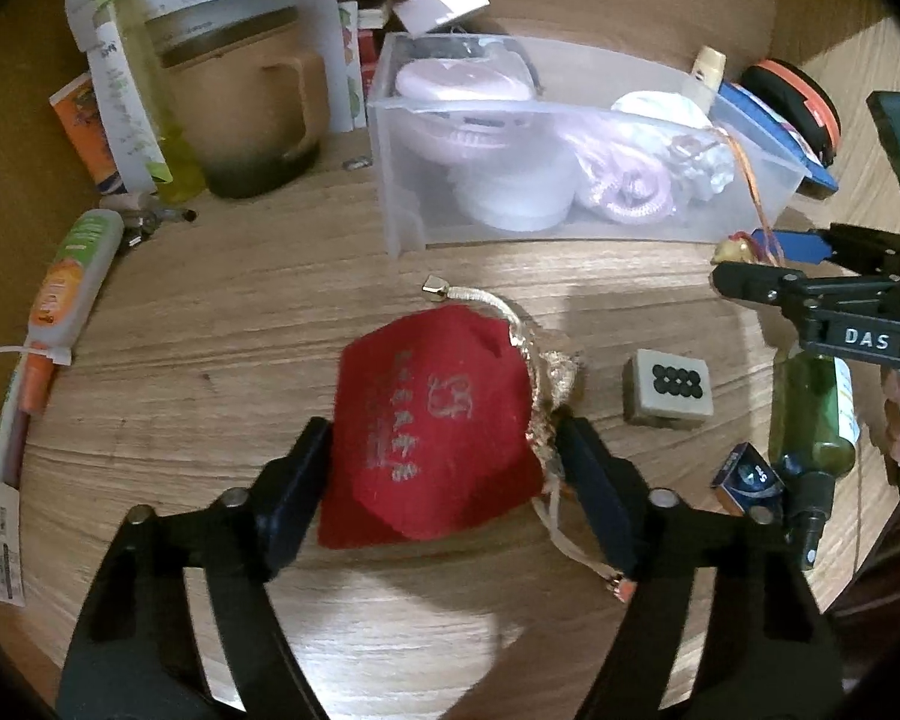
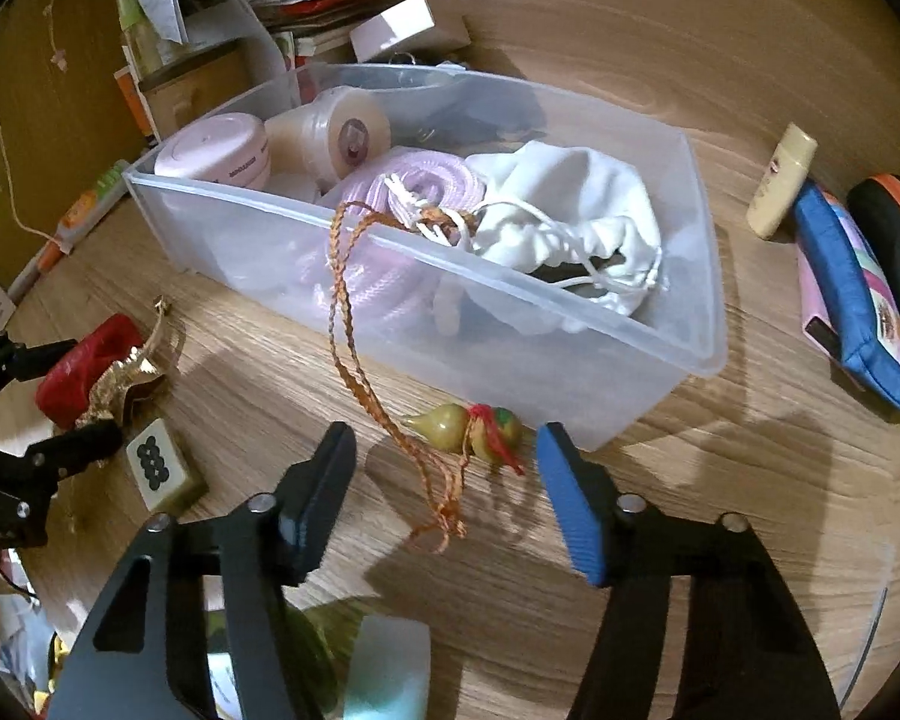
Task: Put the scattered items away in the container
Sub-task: 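Grasp the red pouch with the left gripper while the right gripper grasps the beaded keychain, then carry the red pouch and keychain into the clear box and release both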
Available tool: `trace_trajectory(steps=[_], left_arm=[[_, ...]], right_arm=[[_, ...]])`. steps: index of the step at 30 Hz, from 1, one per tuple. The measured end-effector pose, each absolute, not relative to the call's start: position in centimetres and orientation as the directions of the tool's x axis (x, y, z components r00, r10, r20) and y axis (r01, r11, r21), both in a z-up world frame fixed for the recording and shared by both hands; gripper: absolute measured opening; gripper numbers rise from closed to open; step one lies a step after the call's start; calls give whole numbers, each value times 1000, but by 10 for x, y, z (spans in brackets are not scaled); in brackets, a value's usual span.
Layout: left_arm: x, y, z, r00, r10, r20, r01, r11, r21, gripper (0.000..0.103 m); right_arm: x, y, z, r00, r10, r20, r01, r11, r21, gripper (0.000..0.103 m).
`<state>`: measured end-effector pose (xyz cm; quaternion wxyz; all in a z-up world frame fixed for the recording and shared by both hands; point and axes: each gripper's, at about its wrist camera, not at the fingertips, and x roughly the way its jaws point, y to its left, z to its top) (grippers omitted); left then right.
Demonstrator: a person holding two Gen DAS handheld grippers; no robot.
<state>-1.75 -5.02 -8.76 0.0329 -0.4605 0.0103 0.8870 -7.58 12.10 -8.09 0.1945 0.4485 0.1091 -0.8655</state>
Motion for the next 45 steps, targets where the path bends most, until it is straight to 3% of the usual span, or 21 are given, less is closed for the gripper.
trace_trajectory(steps=[5,9,13,32,45], left_arm=[[-21,-52,-85,-591,40,-805,-53,-999,-10,51],[-25,-58,-84,-601,29,-799,-28,-999,-15,28],[-25,-63,-83,-603,35,-797,-14,-999,-34,14],[-1,-54,-35,-692,47,-721,-16,-999,-50,13],[-21,-26,5,-748,105,-656,-99,-994,-47,13]], right_arm=[[-81,119,-86,-513,-242,-824,437,-899,-8,31],[-80,120,-89,-513,-246,-822,443,-897,-9,30],[-76,121,-85,-525,-255,-812,446,-895,-7,29],[-43,141,-32,-642,-282,-712,432,-901,-32,29],[-53,151,-7,-693,-314,-649,413,-911,0,29]])
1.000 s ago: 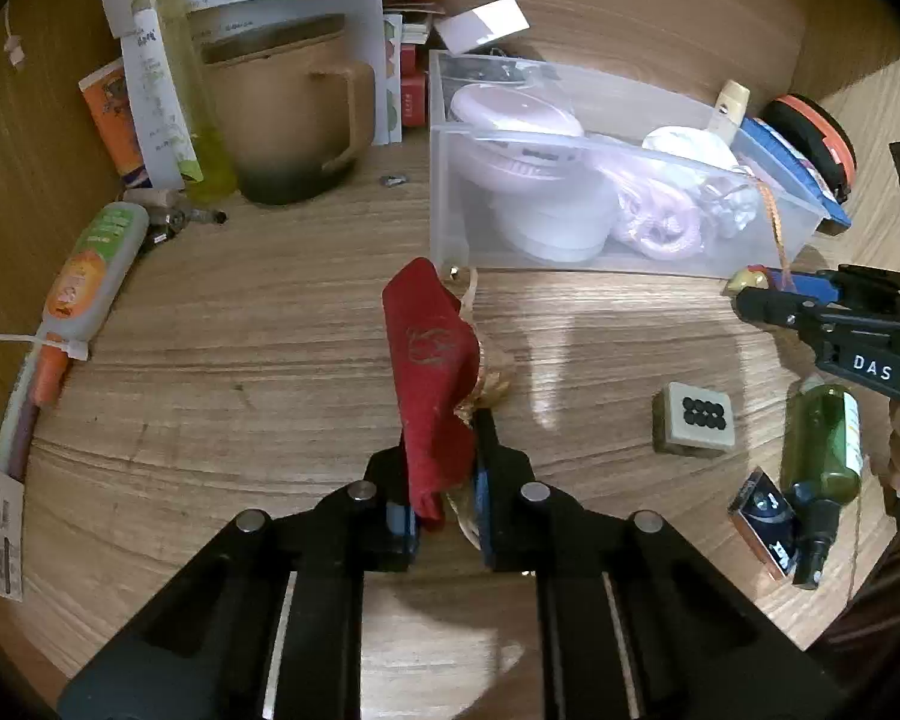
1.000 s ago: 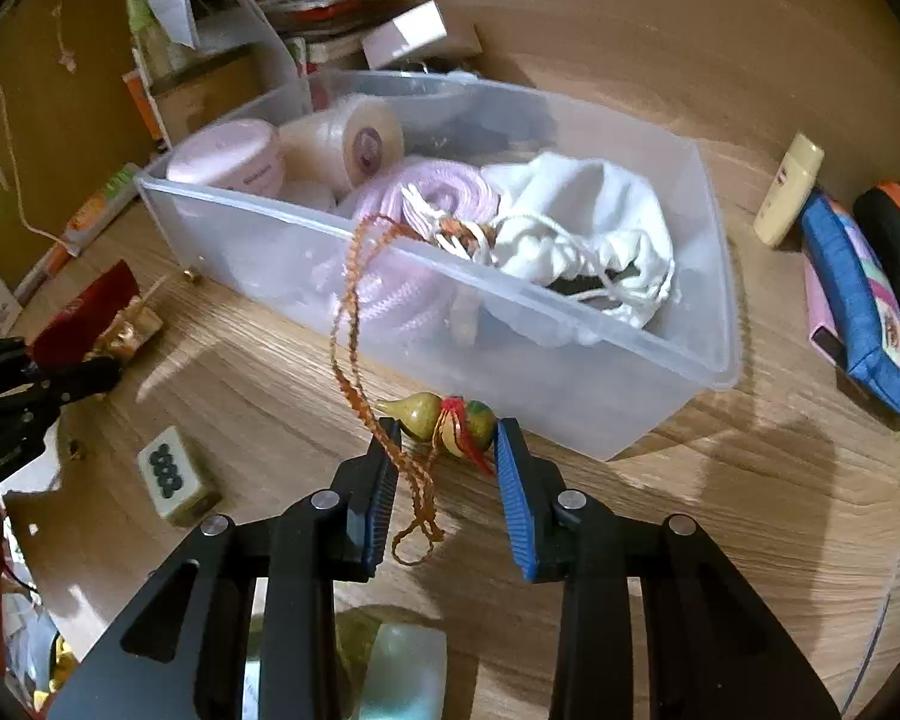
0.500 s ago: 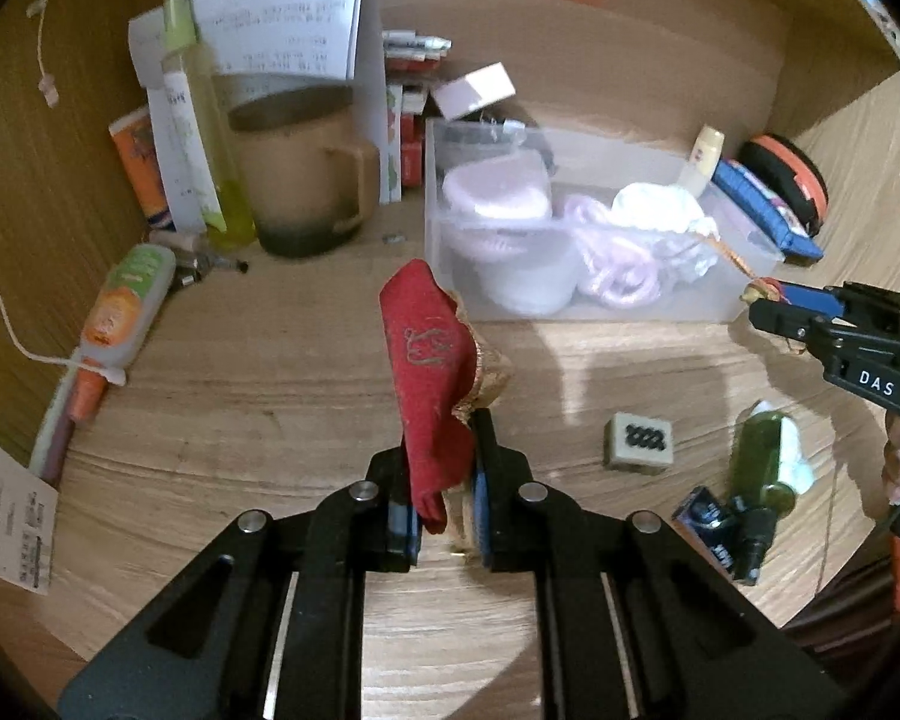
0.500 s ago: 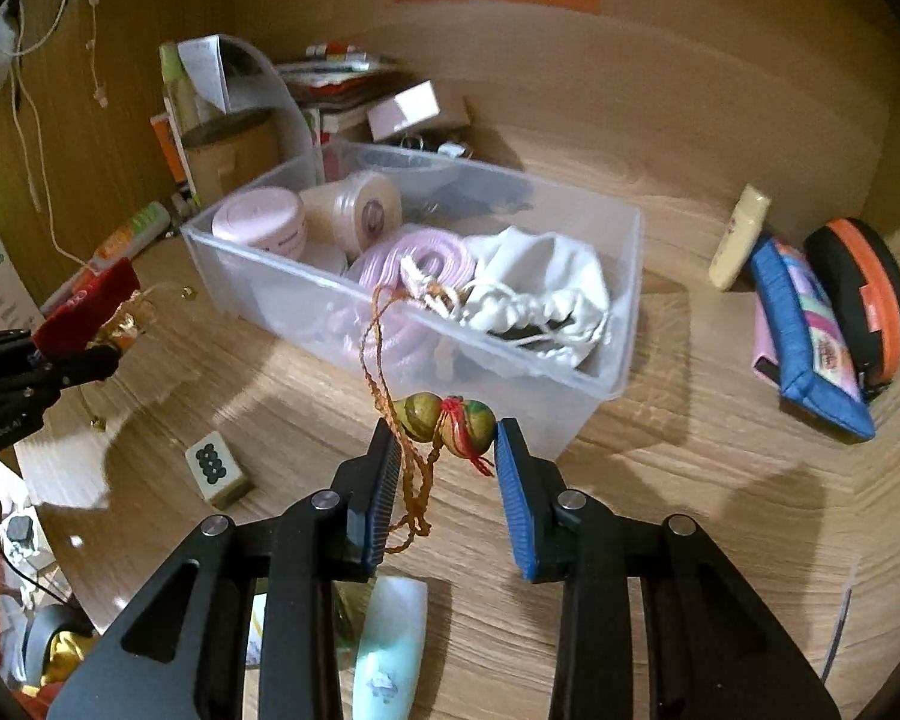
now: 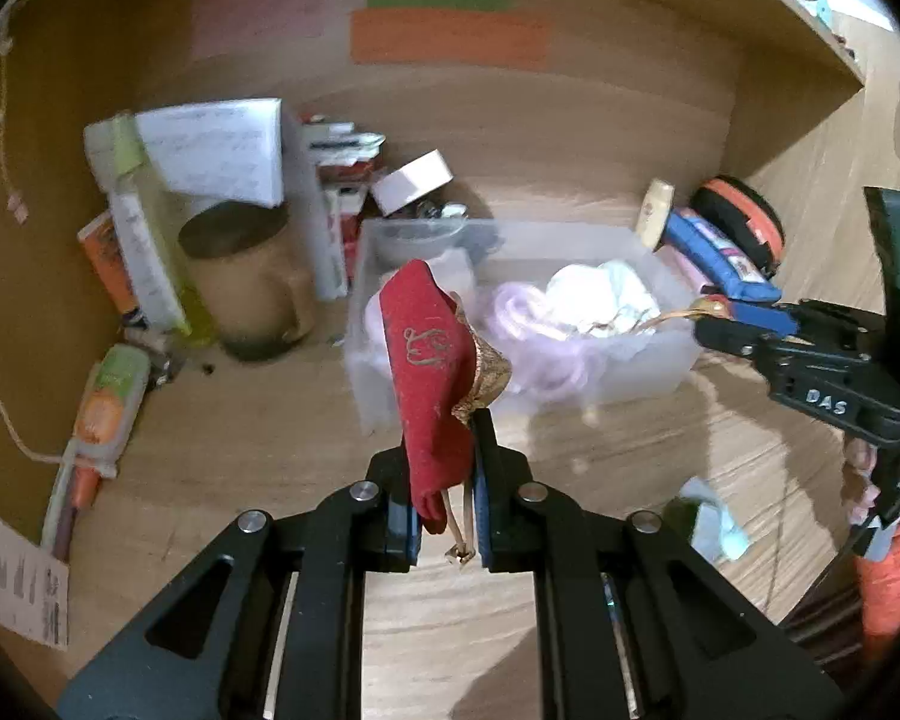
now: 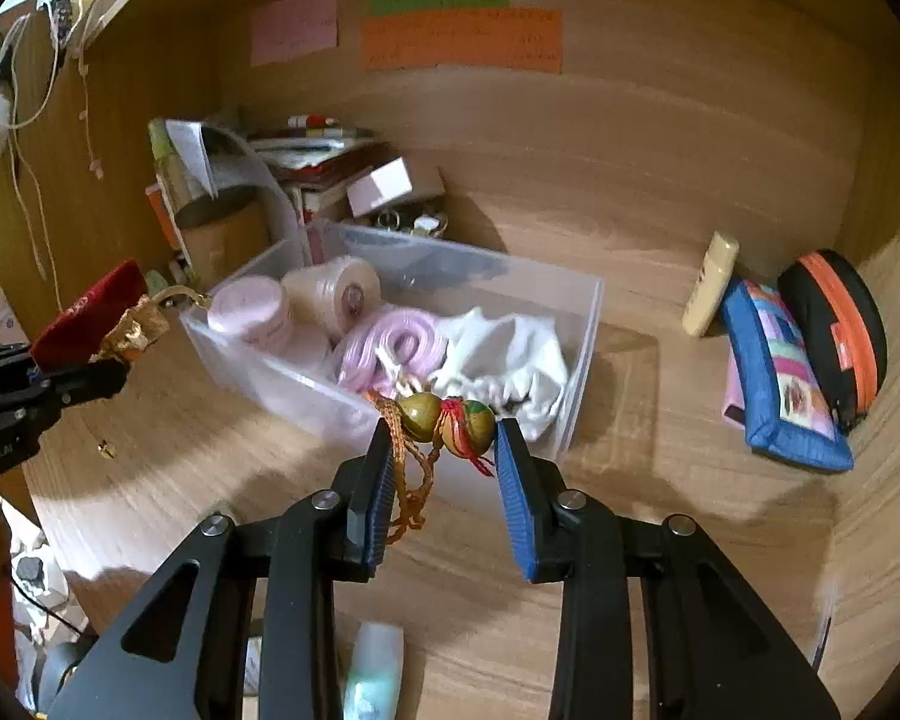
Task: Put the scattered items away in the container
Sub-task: 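Carry the red pouch and keychain into the clear box and release both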
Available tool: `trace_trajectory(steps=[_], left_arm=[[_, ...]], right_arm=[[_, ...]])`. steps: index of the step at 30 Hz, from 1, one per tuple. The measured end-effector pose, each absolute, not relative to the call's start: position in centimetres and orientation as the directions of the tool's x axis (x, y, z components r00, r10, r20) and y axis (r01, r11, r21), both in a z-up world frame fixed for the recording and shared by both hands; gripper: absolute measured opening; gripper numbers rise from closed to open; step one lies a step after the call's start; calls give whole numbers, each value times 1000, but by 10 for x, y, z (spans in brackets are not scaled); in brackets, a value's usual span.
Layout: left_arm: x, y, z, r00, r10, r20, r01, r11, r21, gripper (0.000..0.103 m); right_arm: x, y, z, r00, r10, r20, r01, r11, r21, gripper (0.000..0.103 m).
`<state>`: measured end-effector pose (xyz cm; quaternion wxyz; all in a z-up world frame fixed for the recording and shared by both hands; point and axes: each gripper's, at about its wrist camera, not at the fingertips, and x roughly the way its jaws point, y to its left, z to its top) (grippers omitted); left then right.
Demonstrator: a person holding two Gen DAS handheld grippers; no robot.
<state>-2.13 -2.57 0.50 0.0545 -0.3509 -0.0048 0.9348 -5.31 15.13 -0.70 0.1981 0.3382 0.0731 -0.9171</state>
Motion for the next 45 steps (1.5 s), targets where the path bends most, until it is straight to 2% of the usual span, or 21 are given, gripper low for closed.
trace_trajectory(steps=[9,17,25,33,39,42,45], left_arm=[[-47,-1,20,-760,141,-634,-153,-988,-37,13],[-73,16,19,-749,175,-639,-187,-981,-49,13],[-102,35,4,-714,202,-670,-224,-973,-56,13],[-124,43,-16,-669,225,-708,-239,-968,-81,13],[-126,44,-22,-675,219,-704,-241,-968,-70,13],[-128,44,-24,-669,224,-708,-243,-967,-75,19],[-128,44,-25,-667,222,-711,-242,-967,-74,30]], right_arm=[[-76,158,3,-713,-335,-615,395,-918,42,29],[-93,161,-10,-691,-347,-634,399,-915,66,29],[-113,162,-33,-654,-345,-673,390,-916,91,29],[-110,154,-38,-652,-346,-675,419,-906,60,29],[-109,152,-38,-664,-332,-670,415,-909,39,30],[-109,151,-39,-674,-321,-666,412,-911,22,30],[-108,150,-38,-679,-311,-665,410,-912,9,30]])
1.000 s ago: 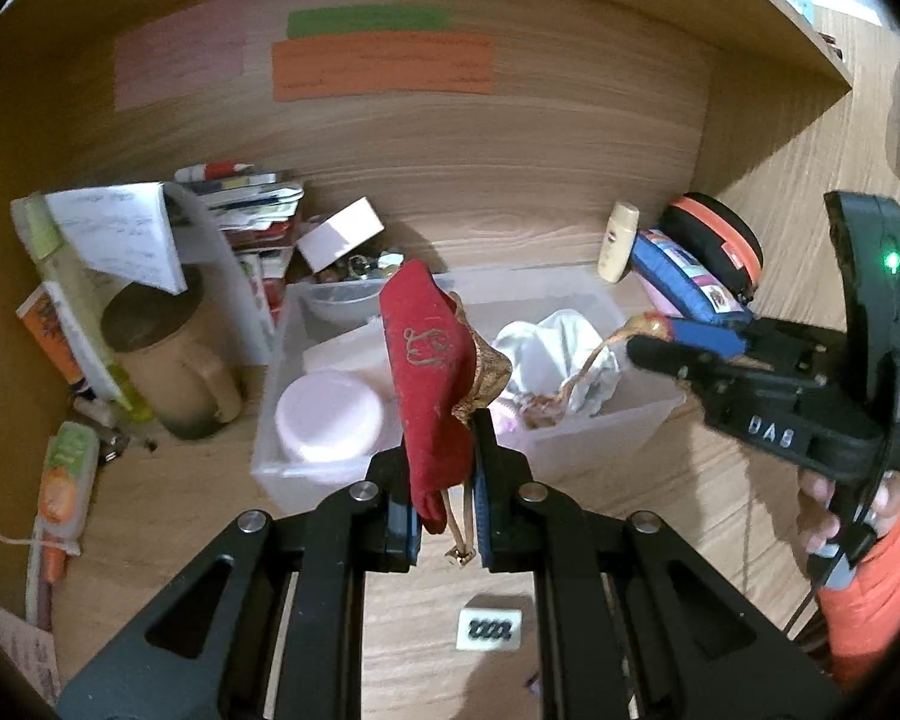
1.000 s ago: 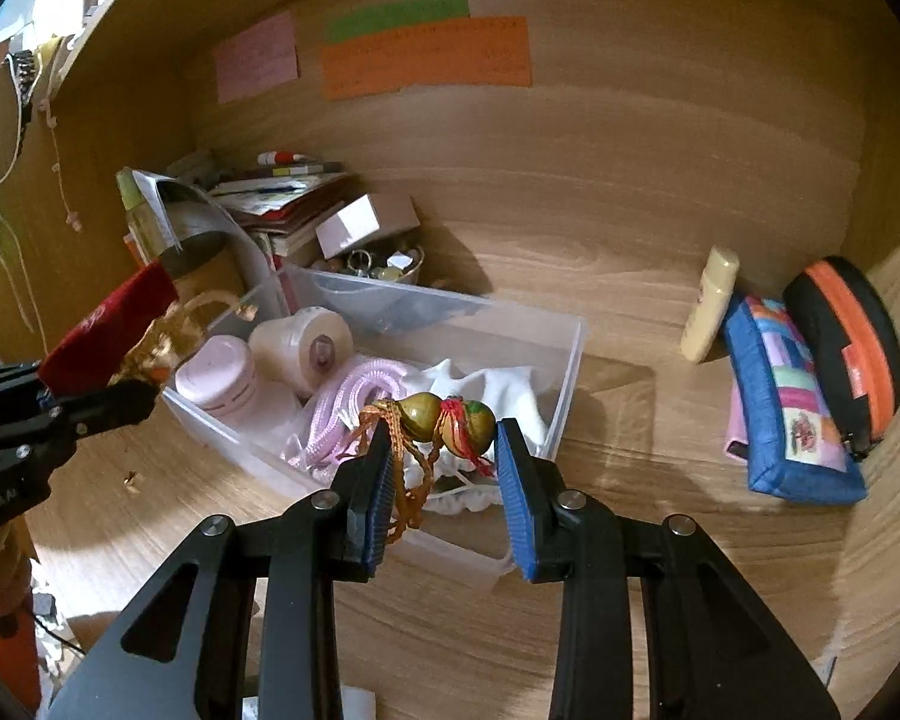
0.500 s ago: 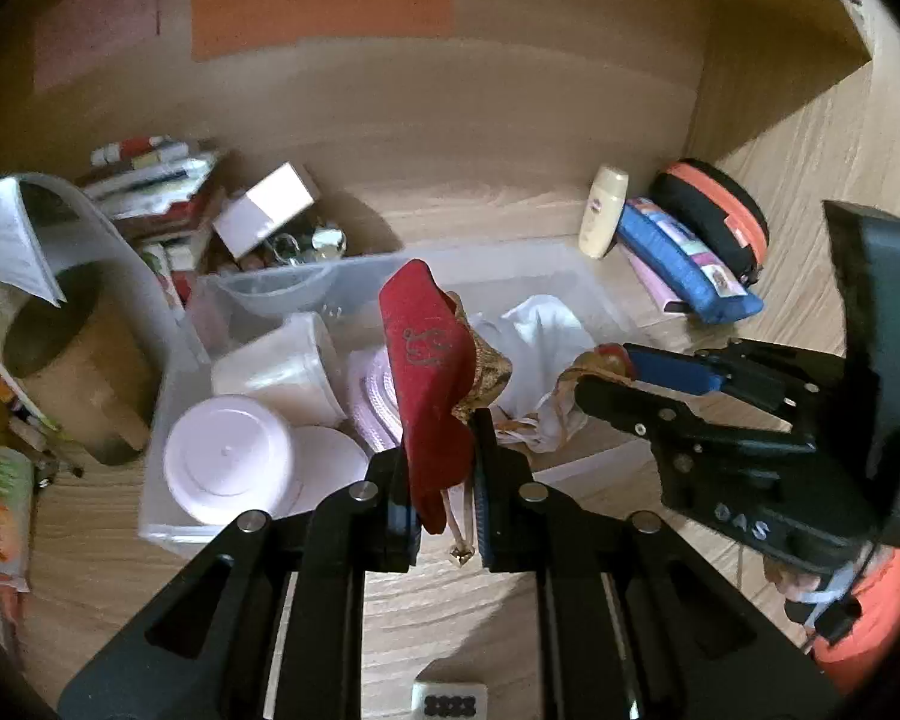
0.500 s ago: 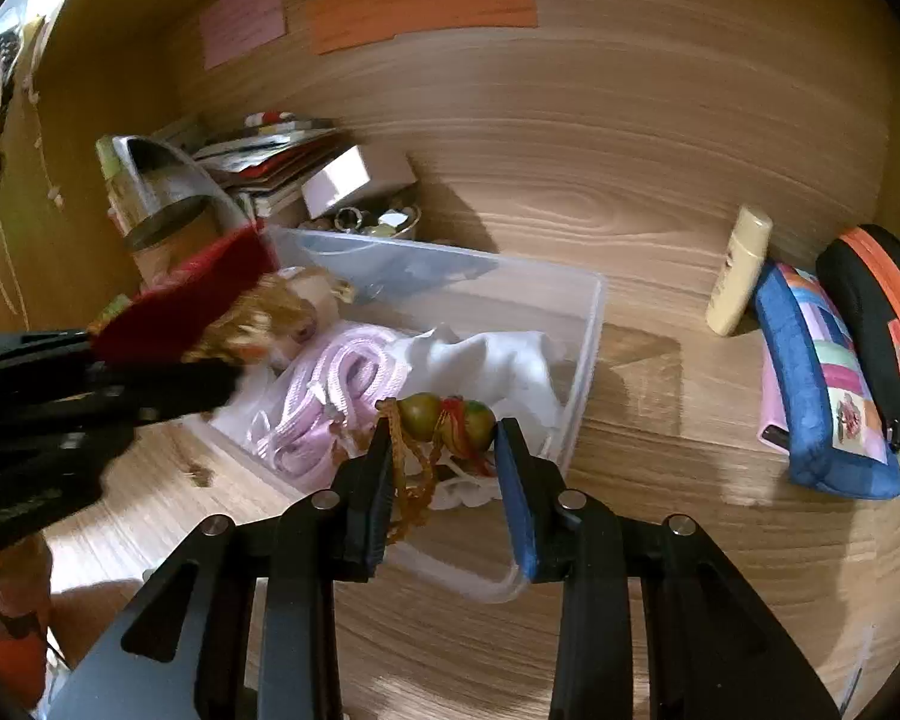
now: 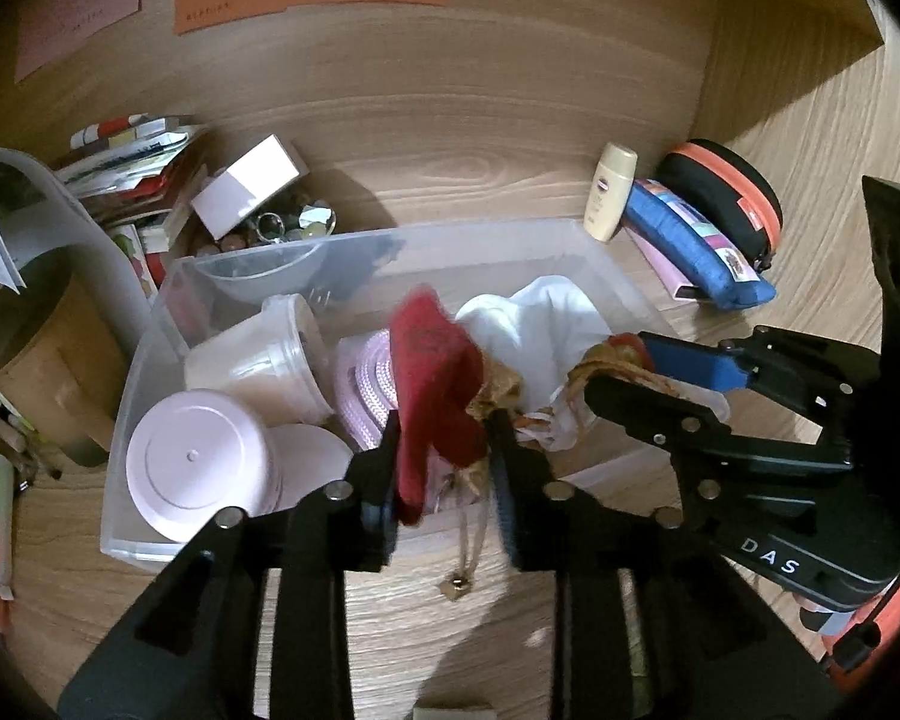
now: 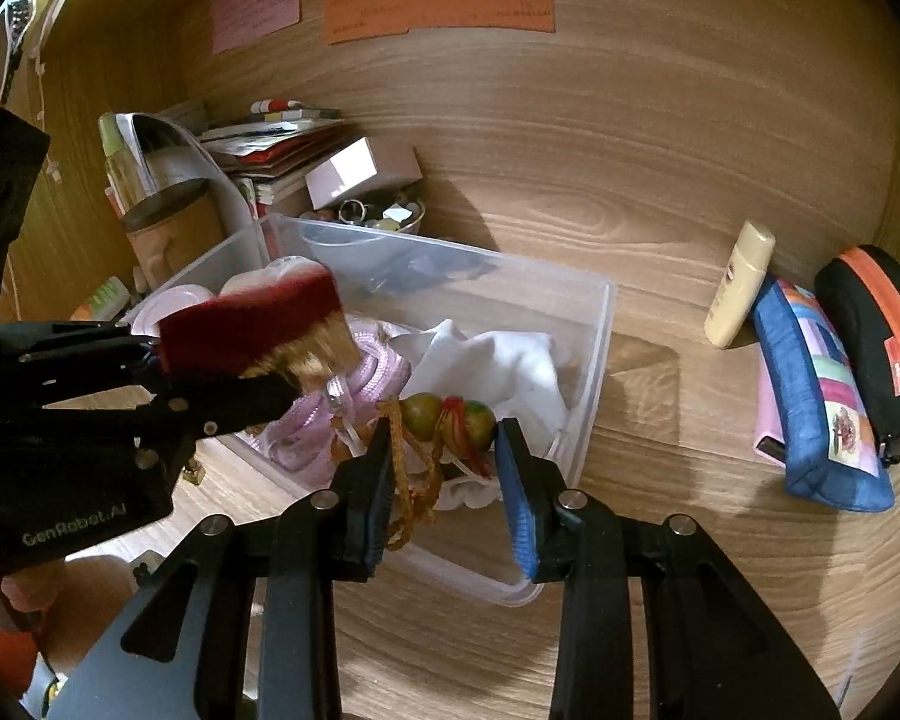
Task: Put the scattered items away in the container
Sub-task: 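Carry the red pouch and keychain into the clear box and release both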
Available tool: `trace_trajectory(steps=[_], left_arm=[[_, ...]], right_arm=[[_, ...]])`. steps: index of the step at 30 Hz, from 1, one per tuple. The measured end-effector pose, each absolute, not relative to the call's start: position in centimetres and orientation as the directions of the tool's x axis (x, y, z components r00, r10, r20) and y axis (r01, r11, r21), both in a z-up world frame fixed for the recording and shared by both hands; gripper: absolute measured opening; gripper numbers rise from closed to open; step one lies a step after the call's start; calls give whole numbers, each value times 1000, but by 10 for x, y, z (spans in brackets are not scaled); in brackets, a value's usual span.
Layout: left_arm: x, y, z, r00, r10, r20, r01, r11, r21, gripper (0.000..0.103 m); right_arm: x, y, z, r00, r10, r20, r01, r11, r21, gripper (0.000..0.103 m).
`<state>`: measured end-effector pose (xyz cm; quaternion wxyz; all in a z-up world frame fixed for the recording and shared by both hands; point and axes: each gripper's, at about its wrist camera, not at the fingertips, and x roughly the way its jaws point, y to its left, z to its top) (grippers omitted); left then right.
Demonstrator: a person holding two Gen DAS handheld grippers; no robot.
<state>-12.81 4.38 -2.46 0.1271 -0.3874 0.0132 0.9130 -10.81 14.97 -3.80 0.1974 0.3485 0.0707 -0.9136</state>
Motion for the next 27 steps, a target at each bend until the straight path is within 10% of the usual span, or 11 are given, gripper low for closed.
trace_trajectory(steps=[4,27], left_arm=[[-124,46,-21,-684,208,-699,-236,-970,-59,55],[-66,27,14,-750,189,-634,-211,-977,-41,72]], right_arm=[[-108,150,-38,-682,-302,-666,406,-914,-1,33],[-66,153,-13,-737,-219,-639,347,-935,-79,70]])
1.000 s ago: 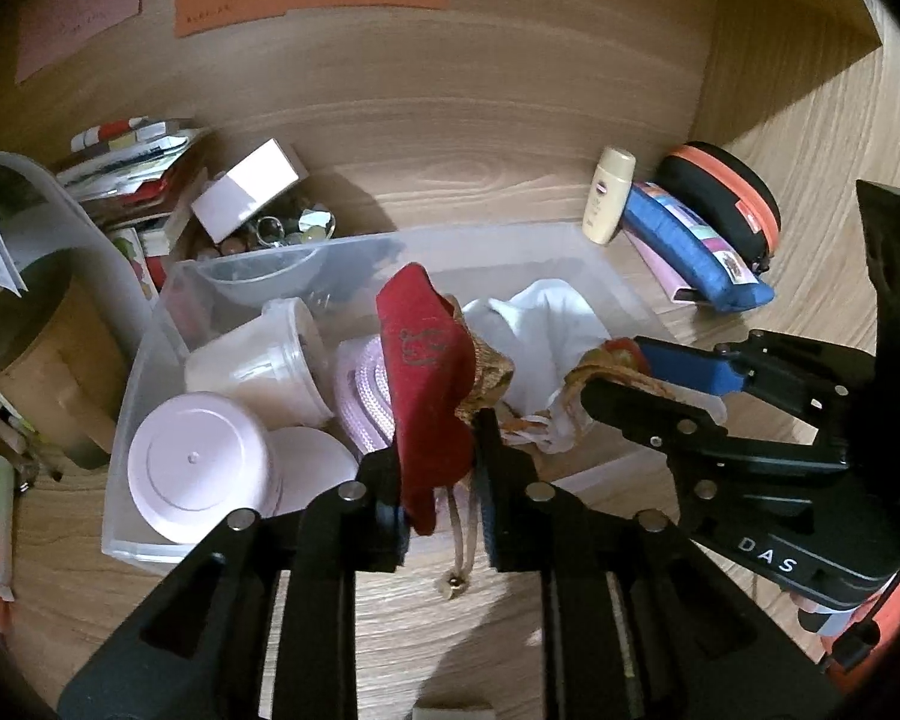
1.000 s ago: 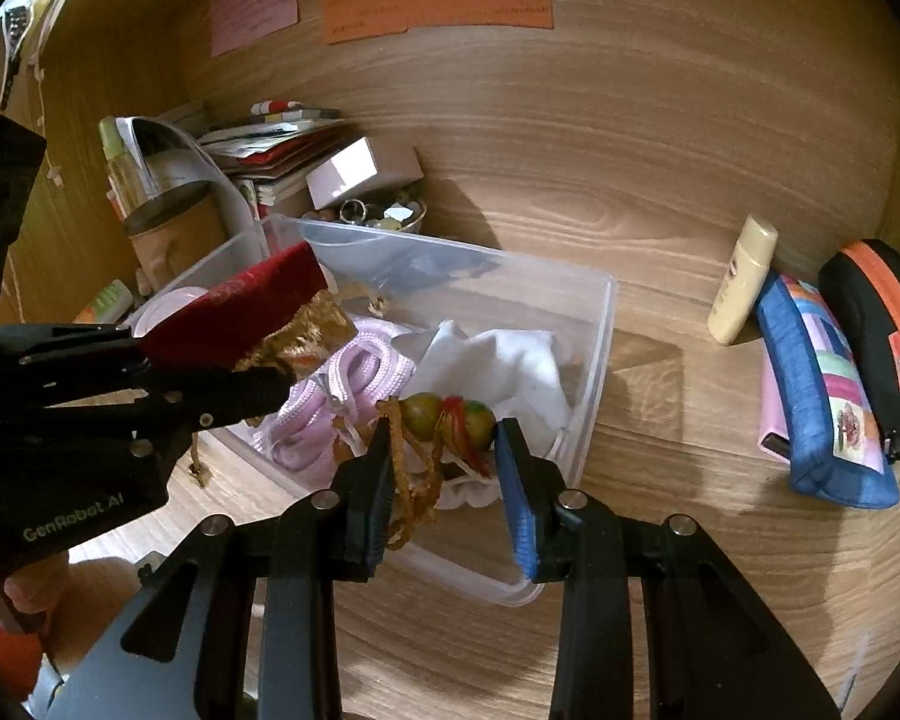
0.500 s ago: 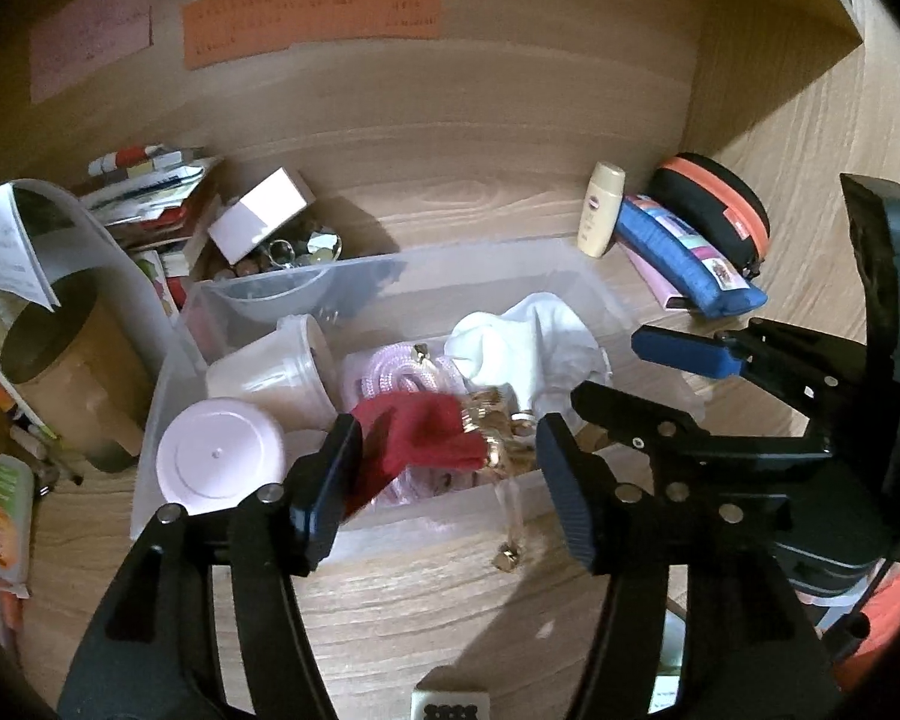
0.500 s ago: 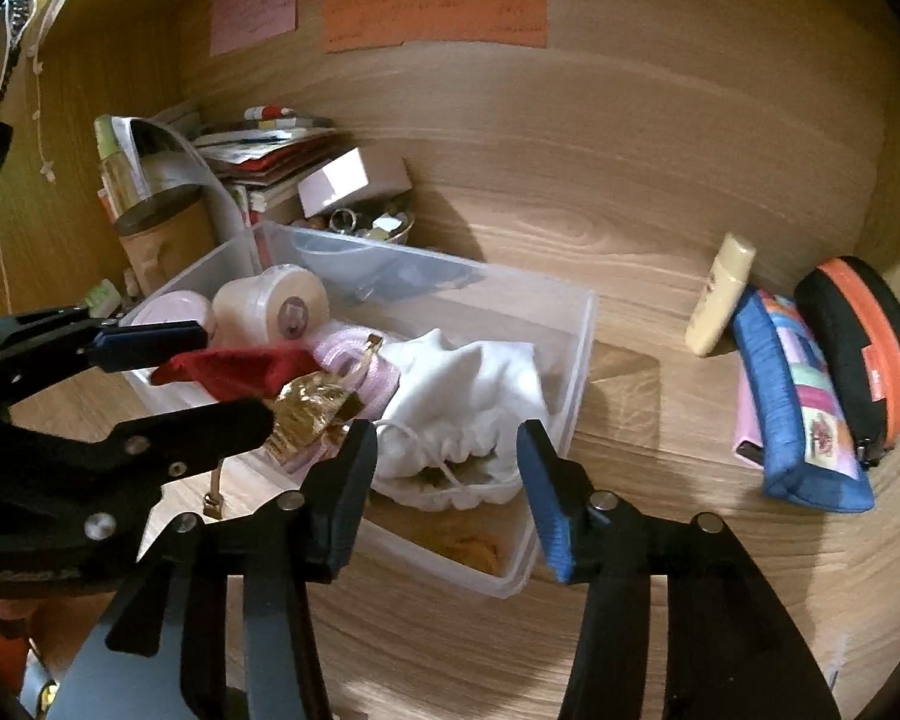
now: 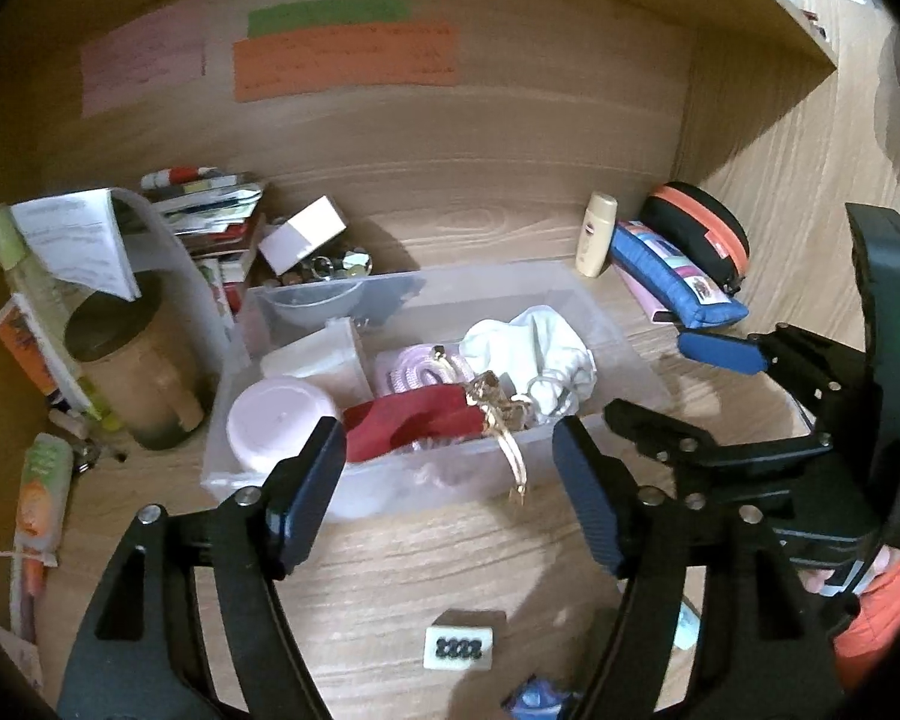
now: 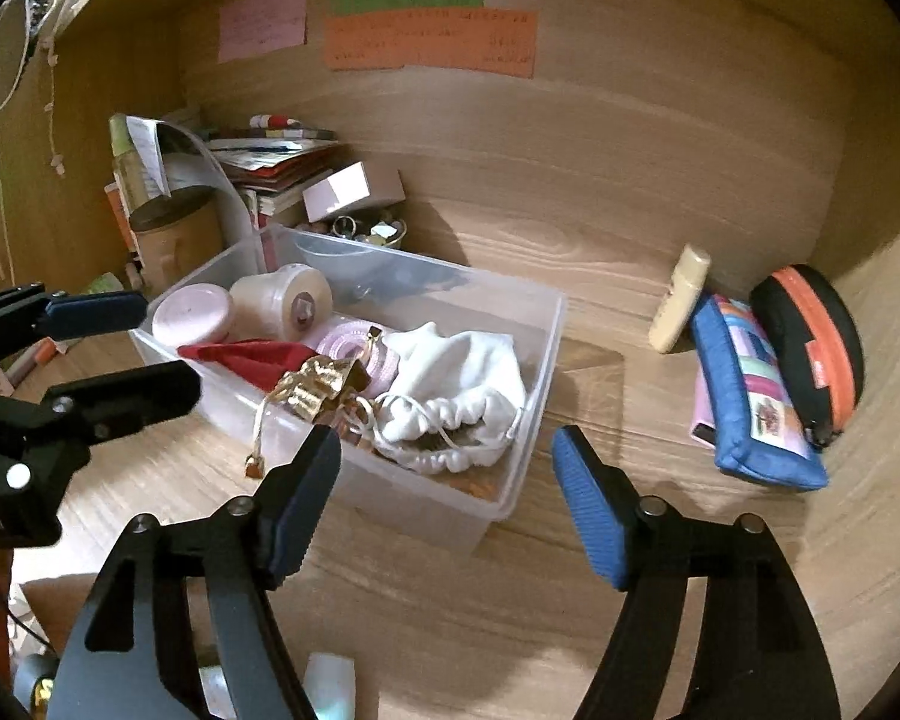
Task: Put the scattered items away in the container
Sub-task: 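Carry the red pouch and keychain into the clear box and release both, then grasp the white block with the left gripper while the right gripper grasps the light-blue bottle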
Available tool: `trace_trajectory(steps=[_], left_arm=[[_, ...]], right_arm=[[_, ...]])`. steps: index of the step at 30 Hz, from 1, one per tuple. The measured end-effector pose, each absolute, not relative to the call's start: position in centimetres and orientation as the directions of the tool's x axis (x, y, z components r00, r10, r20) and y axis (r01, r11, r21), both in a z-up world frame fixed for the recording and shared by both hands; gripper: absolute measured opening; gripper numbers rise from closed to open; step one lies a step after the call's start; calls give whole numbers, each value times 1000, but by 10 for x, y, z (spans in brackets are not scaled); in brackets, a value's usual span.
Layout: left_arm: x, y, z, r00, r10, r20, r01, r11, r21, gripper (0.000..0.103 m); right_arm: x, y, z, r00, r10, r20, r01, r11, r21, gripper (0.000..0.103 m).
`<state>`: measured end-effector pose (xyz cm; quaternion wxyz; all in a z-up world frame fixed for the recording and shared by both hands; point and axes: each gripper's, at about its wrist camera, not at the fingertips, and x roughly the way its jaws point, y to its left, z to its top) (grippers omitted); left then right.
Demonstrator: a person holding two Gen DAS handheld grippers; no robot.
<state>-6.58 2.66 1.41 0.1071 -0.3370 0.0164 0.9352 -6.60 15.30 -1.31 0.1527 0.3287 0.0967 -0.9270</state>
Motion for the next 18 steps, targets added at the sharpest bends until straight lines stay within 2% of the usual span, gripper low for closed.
trace_trajectory(steps=[4,10,18], left_arm=[[-52,21,15,-748,184,-638,-201,-979,-48,75],[-32,16,8,-738,168,-653,-185,-982,-44,79],[-12,4,-18,-698,120,-706,-148,-989,-23,80]], right_arm=[[-53,156,-9,-748,-204,-631,333,-939,-91,81],[-32,162,-8,-759,-184,-625,317,-942,-108,82],[-6,181,-27,-730,-155,-666,289,-952,-95,82]])
